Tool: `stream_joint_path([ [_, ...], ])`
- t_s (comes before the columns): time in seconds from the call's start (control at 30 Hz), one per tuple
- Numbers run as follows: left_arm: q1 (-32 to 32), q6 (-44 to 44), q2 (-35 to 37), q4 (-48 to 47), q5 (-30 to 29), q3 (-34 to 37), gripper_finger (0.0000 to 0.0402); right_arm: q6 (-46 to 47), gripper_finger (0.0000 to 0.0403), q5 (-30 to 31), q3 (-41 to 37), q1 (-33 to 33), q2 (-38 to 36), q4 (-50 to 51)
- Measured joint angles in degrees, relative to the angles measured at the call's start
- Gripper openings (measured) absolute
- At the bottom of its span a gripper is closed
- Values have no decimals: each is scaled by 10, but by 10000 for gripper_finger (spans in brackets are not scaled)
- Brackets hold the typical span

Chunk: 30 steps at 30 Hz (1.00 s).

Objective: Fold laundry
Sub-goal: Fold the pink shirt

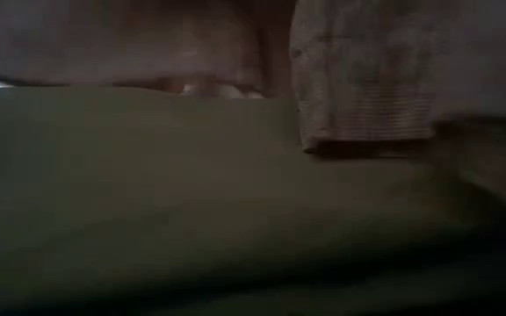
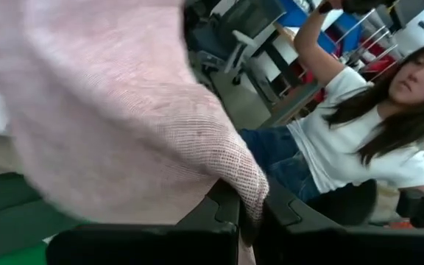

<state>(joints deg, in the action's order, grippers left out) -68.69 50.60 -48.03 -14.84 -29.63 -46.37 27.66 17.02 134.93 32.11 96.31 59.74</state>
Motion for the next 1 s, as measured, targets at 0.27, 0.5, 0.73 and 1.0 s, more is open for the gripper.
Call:
stream_joint_path([
  [0.27, 0, -26, 4, 38, -75, 0, 6, 34, 8, 20, 0, -8, 0, -33],
  [0.5, 0, -80, 26, 63, -77, 0, 6, 15, 8, 27, 0, -6, 0, -13],
  [0.73, 0, -68, 20, -28, -76, 0, 6, -22, 8, 142, 0, -17, 4, 151],
  [1.0, 10, -12, -10, -120, -78, 0, 6, 33, 8, 195, -22, -87, 17, 299],
])
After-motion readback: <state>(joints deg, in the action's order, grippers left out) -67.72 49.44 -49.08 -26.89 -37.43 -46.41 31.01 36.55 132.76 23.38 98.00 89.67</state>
